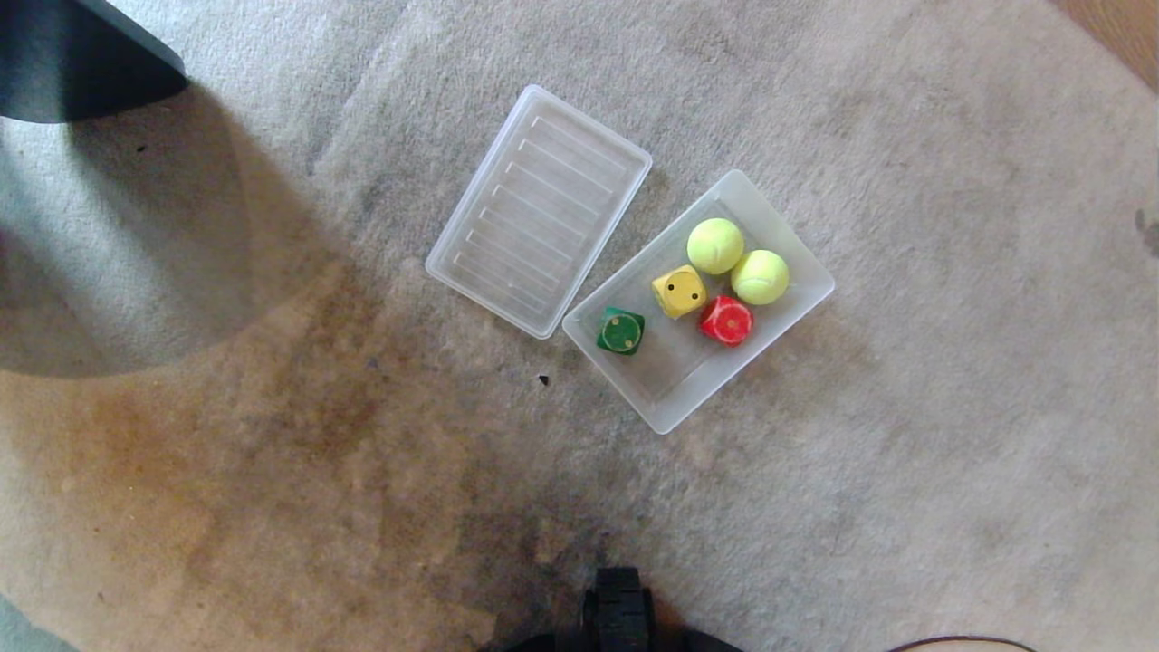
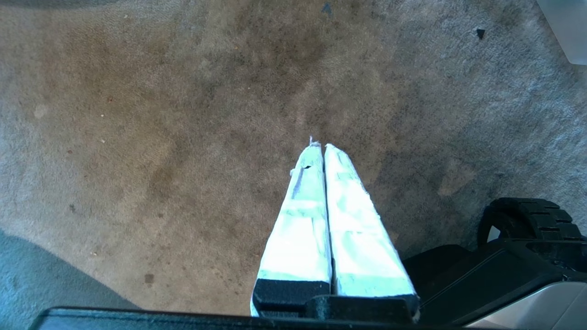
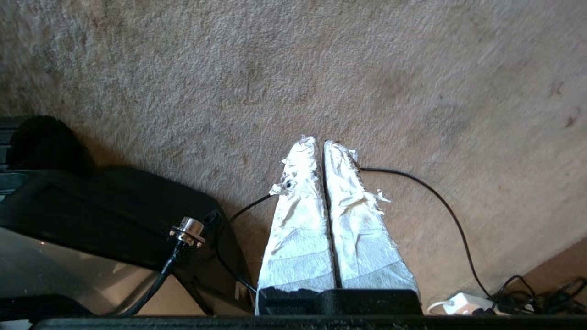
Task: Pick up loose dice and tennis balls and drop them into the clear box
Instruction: Pick up toys out of the box
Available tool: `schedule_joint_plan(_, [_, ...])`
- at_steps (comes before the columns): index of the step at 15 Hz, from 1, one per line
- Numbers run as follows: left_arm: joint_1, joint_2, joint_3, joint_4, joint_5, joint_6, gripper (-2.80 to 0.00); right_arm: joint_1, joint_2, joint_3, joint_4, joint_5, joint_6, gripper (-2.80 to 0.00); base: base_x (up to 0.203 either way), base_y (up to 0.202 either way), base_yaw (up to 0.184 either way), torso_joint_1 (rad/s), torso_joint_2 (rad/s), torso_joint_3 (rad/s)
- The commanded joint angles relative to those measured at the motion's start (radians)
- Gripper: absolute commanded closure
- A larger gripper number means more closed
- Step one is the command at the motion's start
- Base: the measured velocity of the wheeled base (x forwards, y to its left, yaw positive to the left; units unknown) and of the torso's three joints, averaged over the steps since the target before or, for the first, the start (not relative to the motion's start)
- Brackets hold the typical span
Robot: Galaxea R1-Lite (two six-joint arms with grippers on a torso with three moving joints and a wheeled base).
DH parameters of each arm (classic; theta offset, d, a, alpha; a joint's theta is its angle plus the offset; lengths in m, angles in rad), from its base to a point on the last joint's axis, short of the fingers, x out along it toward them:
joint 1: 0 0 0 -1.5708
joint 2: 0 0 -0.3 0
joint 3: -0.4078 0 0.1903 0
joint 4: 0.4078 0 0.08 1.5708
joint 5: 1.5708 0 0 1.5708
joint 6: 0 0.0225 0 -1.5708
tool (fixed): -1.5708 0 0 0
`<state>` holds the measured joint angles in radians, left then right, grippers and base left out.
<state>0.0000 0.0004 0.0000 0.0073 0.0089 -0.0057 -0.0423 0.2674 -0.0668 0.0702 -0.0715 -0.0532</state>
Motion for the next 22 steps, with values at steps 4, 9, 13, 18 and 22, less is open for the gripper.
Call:
schedule_joint_plan(4, [0.000,0.000,0.000,0.000,0.000,0.000,0.00,-0.001,-0.016,0.002,0.000,-0.001,0.000,0.00,0.000,0.000,0.000,0.000,0.00,0.000])
schedule_joint_plan(9, [0.000,0.000,0.000,0.000,0.000,0.000,0.00,0.005,-0.027,0.004,0.011,0.012,-0.002,0.00,0.000,0.000,0.000,0.000,0.00,0.000])
schedule_joint_plan(13, [0.000,0.000,0.000,0.000,0.000,0.000,0.00,0.036,-0.260,0.012,0.071,0.081,-0.011,0.00,0.000,0.000,0.000,0.000,0.00,0.000])
schedule_joint_plan(18, [0.000,0.000,0.000,0.000,0.000,0.000,0.00,0.041,-0.269,0.013,0.080,0.091,-0.013,0.00,0.000,0.000,0.000,0.000,0.00,0.000])
schedule_joint_plan(22, [0.000,0.000,0.000,0.000,0.000,0.000,0.00,0.041,-0.269,0.013,0.080,0.091,-0.013,0.00,0.000,0.000,0.000,0.000,0.00,0.000])
